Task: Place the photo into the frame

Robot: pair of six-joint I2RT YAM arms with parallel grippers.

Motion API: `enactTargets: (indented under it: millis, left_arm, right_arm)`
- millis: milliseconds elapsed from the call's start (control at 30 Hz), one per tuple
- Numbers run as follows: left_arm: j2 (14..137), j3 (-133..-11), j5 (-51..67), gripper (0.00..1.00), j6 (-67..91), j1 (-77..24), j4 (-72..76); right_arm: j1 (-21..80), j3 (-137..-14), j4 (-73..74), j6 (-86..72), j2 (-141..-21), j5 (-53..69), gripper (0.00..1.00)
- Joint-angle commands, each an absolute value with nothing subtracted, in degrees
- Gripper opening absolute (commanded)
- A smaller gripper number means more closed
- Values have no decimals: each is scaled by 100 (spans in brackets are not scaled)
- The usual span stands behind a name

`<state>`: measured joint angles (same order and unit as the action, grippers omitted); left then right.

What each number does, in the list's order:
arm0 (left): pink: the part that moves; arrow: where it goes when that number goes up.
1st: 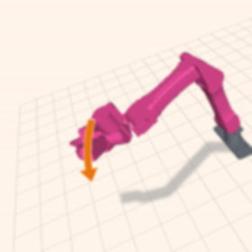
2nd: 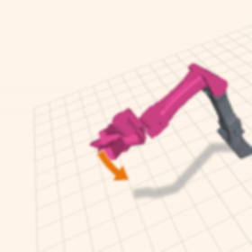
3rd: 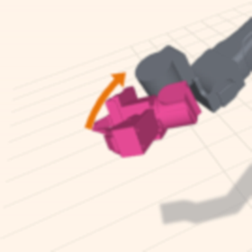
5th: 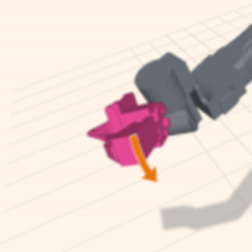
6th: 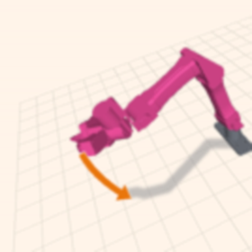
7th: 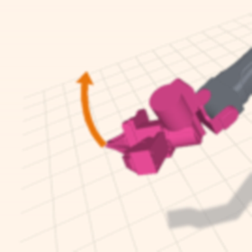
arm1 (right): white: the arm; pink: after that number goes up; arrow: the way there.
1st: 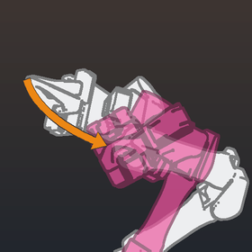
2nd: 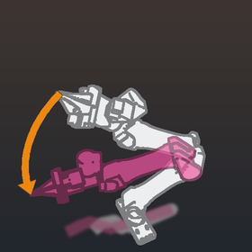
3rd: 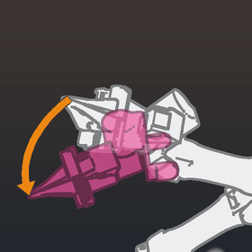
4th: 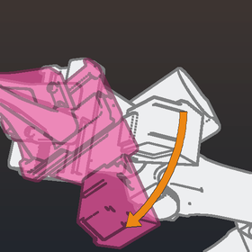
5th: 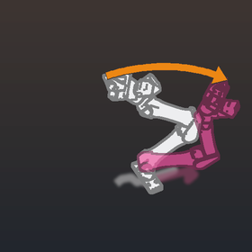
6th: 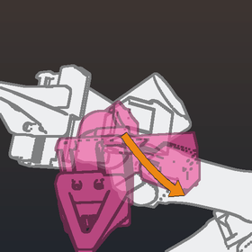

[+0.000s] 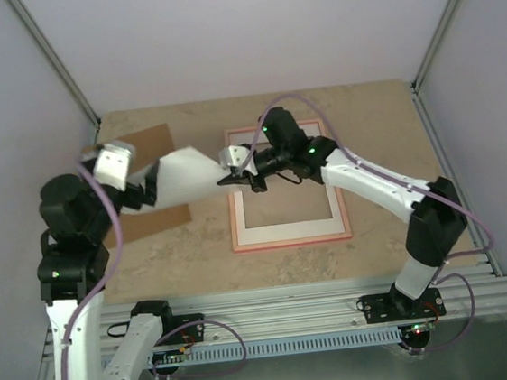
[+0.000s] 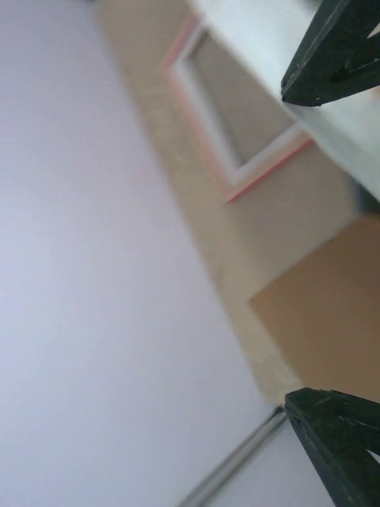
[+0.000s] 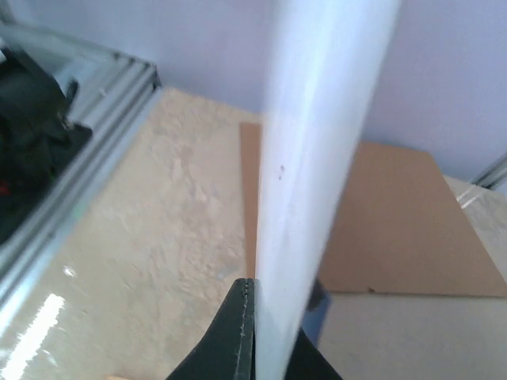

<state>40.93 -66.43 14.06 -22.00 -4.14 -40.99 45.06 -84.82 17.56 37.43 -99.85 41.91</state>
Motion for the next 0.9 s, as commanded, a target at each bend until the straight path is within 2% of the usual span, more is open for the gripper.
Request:
enactTargets:
  millis: [0, 100, 233, 333, 533, 700, 867]
  left_arm:
    - [4392, -7759, 185, 99, -334, -237, -3178]
    - [4639, -8286, -248, 99, -57, 109, -2921]
    - [4914, -8532, -846, 99, -252, 185, -2542]
    - [5061, -8404, -1129, 99, -477, 185, -2340]
    - [4938, -7508, -899, 99, -861, 185, -1753]
    - [4911, -6681, -357, 99, -741, 185, -1575]
    - [4850, -5977, -6, 99, -555, 185, -1350]
  right_arm:
    - [4363, -8699, 2128, 2418, -9213, 5059, 1]
    - [4314, -8795, 2195, 1600, -8977, 5692, 1]
    - [4064, -8628, 1590, 195, -8961, 6343, 1]
    - [3641, -8570, 1052, -805, -9181, 6615, 1]
    - [2730, -8276, 870, -1928, -10240, 6588, 1]
    - [2122, -8742, 1873, -1587, -11247, 6342, 1]
    - [1566, -8959, 2594, -1127, -11678, 5891, 1]
